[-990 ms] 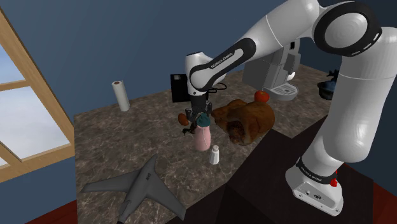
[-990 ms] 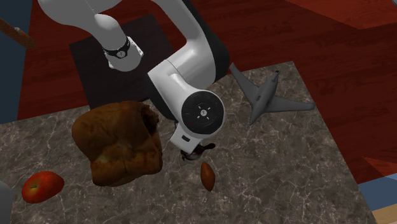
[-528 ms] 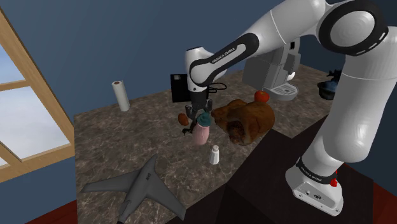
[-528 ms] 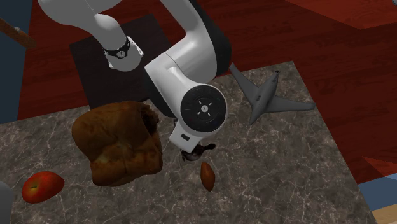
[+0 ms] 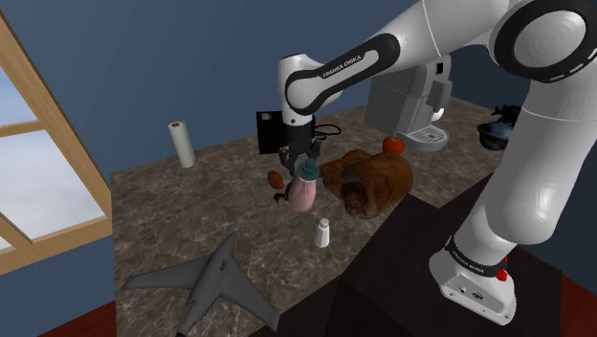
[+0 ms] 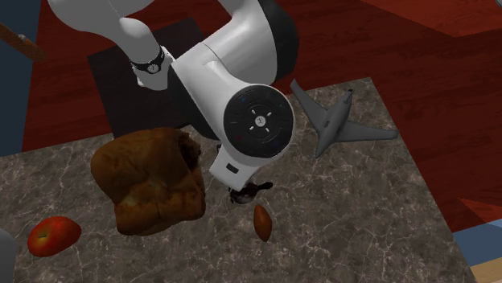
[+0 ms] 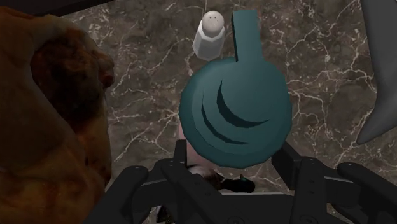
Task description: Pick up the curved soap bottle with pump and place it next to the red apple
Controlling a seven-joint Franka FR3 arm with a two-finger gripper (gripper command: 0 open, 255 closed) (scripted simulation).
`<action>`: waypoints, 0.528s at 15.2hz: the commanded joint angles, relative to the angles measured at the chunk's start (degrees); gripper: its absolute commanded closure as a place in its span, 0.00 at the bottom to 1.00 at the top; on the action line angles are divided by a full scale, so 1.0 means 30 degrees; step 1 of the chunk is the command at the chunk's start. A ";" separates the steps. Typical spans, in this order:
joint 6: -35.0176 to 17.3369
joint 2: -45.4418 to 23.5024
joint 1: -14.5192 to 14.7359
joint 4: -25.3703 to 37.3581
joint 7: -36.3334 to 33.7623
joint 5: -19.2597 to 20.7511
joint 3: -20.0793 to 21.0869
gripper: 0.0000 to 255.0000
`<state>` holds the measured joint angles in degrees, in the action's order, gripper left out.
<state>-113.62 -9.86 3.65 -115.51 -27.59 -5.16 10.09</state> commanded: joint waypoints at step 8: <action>0.2104 0.0960 -0.0062 0.1153 -0.0078 -0.0092 -0.0001 1.00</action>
<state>-108.06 -7.21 3.49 -112.59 -27.79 -5.42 10.10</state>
